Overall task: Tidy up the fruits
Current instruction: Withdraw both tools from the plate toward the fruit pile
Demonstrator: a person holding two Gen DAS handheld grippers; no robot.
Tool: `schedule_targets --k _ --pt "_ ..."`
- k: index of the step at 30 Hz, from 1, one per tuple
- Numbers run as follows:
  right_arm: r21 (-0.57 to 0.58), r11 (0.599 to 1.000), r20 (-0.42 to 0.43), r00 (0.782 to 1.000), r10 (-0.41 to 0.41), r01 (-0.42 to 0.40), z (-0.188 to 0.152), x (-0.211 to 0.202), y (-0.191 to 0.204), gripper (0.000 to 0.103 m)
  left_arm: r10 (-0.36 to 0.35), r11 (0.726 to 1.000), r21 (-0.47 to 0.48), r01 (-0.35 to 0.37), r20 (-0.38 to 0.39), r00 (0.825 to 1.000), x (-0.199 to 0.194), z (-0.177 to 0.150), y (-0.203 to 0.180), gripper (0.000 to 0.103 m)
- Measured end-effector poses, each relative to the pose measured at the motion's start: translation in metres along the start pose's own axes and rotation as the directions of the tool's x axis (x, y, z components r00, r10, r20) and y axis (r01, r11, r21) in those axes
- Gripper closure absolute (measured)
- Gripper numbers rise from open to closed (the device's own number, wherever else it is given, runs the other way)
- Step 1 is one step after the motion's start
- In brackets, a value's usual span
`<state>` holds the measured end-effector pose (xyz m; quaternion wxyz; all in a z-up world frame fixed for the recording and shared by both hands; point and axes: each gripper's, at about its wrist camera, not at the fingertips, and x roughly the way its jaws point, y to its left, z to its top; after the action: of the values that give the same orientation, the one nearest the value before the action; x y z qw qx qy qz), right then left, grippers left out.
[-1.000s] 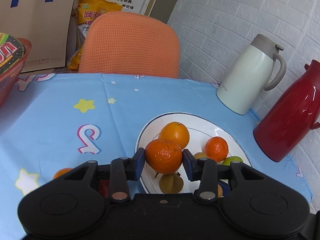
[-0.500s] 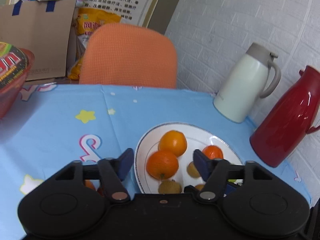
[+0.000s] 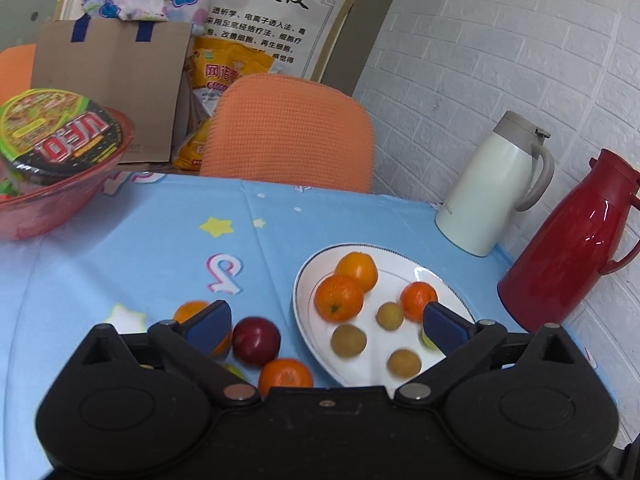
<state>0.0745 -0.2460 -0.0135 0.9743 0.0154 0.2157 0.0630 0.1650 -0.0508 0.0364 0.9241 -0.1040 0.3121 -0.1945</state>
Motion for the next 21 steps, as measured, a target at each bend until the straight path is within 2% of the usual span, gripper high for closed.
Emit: schedule_targets --k 10,21 --pt "0.045 0.998 -0.053 0.998 0.037 -0.034 -0.021 -0.021 0.01 0.0 0.032 0.999 -0.044 -0.031 0.037 0.999 -0.05 -0.038 0.018 0.0" --pt "0.019 0.993 -0.069 0.99 0.122 -0.121 -0.026 -0.031 0.038 0.0 0.126 0.99 -0.079 -0.119 0.082 0.989 -0.099 -0.076 0.067 0.0"
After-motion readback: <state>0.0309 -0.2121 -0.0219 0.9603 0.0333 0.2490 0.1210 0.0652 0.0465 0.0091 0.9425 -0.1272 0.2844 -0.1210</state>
